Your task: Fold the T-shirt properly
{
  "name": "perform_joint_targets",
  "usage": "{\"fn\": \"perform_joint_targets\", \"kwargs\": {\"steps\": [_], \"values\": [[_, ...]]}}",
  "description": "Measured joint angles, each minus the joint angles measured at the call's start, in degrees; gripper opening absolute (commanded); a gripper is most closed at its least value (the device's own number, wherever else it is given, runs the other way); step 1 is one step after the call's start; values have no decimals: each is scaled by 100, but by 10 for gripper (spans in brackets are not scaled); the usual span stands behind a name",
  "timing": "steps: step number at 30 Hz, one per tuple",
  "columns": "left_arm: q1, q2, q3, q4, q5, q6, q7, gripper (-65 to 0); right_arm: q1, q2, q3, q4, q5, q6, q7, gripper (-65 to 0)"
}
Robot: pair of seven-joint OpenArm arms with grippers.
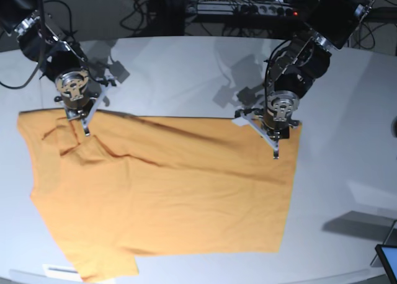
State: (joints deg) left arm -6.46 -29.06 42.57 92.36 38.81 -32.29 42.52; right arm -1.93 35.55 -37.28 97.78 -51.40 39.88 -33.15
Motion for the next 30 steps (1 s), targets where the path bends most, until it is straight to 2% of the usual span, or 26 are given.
{"fn": "perform_joint_targets", "kwargs": {"steps": [2,5,7,9,14,20,23,26,28,30], "values": [[0,2,-2,2,2,-98,37,-650,-15,70,-20,107,52,22,24,-650],[138,-11,-2,321,0,-535,114,-650,-105,291,-20,358,31,48,-9,-650],[227,-61,28,632,-44,-855,437,-650,-168,306,-9,463,15,59,-76,-650],[221,-87,28,809,-42,-841,632,-650,-225,352,-35,577,66,61,-42,-650],[157,-118,20,850,-9,-824,680,-650,-223,448,-35,627,55,63,-136,-650],[-63,-120,-48,566,-79,-866,673,-650,-127,398,-37,448,66,68,-83,-650],[-535,166,-227,579,-339,-809,693,-650,133,310,-35,409,85,68,-87,-650],[-844,190,-284,343,-603,-807,730,-650,245,238,-35,293,81,7,-76,-650],[-1058,181,-144,-61,-868,-826,741,-650,308,240,-74,15,94,85,138,-650],[-1320,192,262,-426,-1043,-826,769,-650,605,254,-413,-278,144,61,251,-650]]}}
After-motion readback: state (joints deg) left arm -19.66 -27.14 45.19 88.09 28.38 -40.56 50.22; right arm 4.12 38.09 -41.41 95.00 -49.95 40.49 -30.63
